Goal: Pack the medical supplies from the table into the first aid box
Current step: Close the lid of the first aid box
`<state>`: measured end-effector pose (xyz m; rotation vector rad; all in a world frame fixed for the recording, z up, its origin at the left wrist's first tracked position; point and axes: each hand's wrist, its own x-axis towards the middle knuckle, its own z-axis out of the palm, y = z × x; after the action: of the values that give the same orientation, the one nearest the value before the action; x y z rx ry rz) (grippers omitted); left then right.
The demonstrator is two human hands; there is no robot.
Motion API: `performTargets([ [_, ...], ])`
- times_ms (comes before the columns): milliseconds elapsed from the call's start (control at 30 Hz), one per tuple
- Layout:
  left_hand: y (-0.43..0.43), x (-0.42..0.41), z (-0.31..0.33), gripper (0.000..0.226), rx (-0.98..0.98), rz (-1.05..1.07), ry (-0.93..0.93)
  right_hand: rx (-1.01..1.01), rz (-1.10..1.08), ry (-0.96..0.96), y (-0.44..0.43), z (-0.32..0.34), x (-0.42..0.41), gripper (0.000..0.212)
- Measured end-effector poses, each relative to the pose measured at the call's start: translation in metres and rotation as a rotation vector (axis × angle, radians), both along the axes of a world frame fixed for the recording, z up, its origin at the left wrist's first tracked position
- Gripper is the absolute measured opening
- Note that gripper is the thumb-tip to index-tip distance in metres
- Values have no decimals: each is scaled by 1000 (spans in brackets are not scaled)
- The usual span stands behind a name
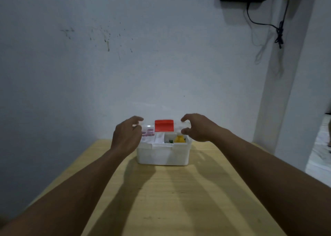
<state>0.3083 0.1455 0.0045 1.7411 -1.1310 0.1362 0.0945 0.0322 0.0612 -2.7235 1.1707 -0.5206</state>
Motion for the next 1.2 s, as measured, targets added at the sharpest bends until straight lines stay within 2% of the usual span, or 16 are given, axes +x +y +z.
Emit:
performTargets([
  [100, 7, -3, -9, 30, 32, 14, 7, 48, -5, 10, 3, -15, -3, 45],
  [233, 6, -10, -16, 20, 13, 28, -18, 152, -57, -173, 6, -29, 0, 47],
  [333, -1, -16, -15, 37, 24, 70, 12, 209, -128, -294, 10, -37, 13, 64],
  [433, -8, -21, -13, 46, 45, 77, 72, 305, -195, -398, 10, -45, 26, 71],
  [600, -10, -14, -9, 42, 63, -62, 225, 490, -183, -453, 2, -41, 29, 80],
  [667, -6, -11, -10, 45, 83, -145, 236, 539, -157, -413, -1, -40, 23, 85],
  [767, -2, -9, -20, 63, 120, -191, 152, 468, -103, -323, -3, -50, 18, 93],
  [900, 1, -10, -36, 85, 134, -249, 112, 306, -55, -303, 2, -73, 15, 108],
  [967, 1, -9, -43, 88, 104, -245, 83, 283, -42, -339, 3, -83, 14, 113],
  [1200, -4, -6, -54, 90, 70, -220, 49, 227, -16, -438, 2, -101, 18, 105],
])
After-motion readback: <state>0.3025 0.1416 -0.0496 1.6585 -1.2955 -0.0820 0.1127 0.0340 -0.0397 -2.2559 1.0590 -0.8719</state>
